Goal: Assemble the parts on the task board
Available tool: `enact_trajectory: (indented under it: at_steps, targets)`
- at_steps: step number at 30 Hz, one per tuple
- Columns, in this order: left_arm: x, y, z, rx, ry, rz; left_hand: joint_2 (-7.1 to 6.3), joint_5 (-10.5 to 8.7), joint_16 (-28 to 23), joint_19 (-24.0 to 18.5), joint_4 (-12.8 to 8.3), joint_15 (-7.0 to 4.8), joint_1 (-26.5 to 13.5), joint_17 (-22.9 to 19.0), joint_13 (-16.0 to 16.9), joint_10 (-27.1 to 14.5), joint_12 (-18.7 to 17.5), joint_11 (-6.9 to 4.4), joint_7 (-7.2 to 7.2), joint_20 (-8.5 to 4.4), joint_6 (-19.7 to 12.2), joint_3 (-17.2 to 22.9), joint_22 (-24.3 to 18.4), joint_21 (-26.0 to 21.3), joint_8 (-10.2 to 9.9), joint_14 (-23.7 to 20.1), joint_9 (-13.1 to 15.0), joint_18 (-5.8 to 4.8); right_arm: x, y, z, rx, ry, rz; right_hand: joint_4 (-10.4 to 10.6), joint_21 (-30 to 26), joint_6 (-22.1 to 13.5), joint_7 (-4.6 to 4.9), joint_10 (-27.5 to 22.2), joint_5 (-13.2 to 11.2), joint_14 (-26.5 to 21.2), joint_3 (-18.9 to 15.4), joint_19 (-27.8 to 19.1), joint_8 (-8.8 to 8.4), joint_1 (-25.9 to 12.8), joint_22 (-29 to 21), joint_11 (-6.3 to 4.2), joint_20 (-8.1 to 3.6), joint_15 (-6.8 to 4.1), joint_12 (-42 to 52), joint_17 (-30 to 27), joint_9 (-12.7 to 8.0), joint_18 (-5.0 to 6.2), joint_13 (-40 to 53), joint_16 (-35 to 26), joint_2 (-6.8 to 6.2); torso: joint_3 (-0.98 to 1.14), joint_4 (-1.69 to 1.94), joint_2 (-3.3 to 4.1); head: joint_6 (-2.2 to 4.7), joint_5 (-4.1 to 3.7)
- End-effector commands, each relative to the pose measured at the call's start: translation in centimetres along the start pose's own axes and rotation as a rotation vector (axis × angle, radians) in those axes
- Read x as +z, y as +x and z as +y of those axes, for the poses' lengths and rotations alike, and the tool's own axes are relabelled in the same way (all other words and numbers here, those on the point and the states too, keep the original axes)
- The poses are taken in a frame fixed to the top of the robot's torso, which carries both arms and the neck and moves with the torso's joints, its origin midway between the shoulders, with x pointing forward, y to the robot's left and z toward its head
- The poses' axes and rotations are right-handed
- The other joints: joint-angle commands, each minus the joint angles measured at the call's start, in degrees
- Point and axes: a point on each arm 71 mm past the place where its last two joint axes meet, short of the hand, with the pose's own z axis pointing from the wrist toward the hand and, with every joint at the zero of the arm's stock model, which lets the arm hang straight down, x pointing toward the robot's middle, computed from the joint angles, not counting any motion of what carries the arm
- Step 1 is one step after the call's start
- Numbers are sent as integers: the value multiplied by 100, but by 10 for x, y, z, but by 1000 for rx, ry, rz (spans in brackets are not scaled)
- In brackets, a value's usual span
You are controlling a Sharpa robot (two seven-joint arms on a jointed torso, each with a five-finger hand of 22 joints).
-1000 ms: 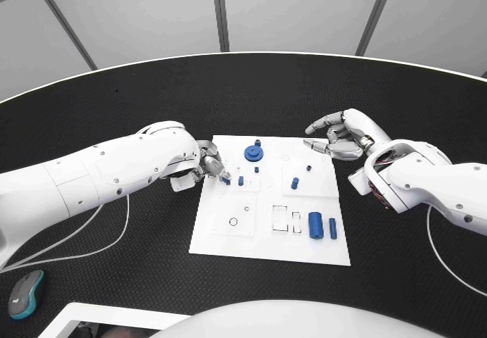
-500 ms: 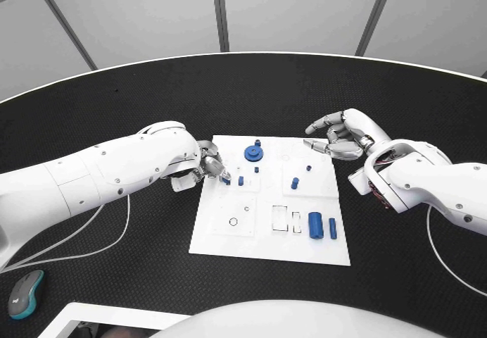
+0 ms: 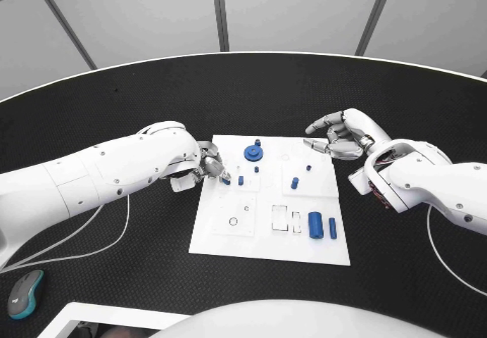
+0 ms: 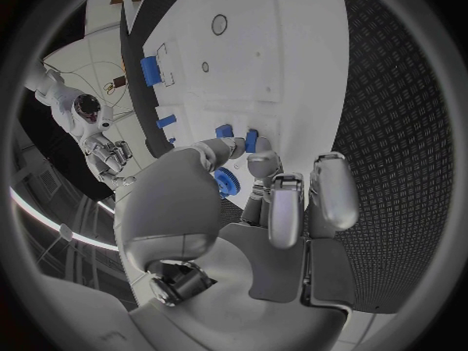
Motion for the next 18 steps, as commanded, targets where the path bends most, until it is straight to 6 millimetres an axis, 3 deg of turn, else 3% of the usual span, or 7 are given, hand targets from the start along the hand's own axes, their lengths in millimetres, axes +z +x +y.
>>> enact_trajectory:
  at_steps: [1,18]
  targets:
    - [0,0,0,0,1,0,39,17,25,10,-668,-31,-21,1223,5,131,33,-84,-60,-25,0,683,-2,23,22,514,12,-3,0,0,0,0,0,0,19,-22,-7,-13,13,15,516,-1,298,25,5,946,-30,-29,-41,15,1112,3,62,679,-18,56,0,0,1,2,6]
    - [1,1,0,16,-9,24,18,9,25,10,-705,-35,-23,1224,45,163,65,-90,-65,-33,5,709,-1,23,50,515,22,-3,0,0,0,0,1,1,19,-22,-7,-13,13,15,516,-1,298,25,5,946,-30,-29,-41,15,1112,3,62,679,-18,56,8,-7,-3,-19,7]
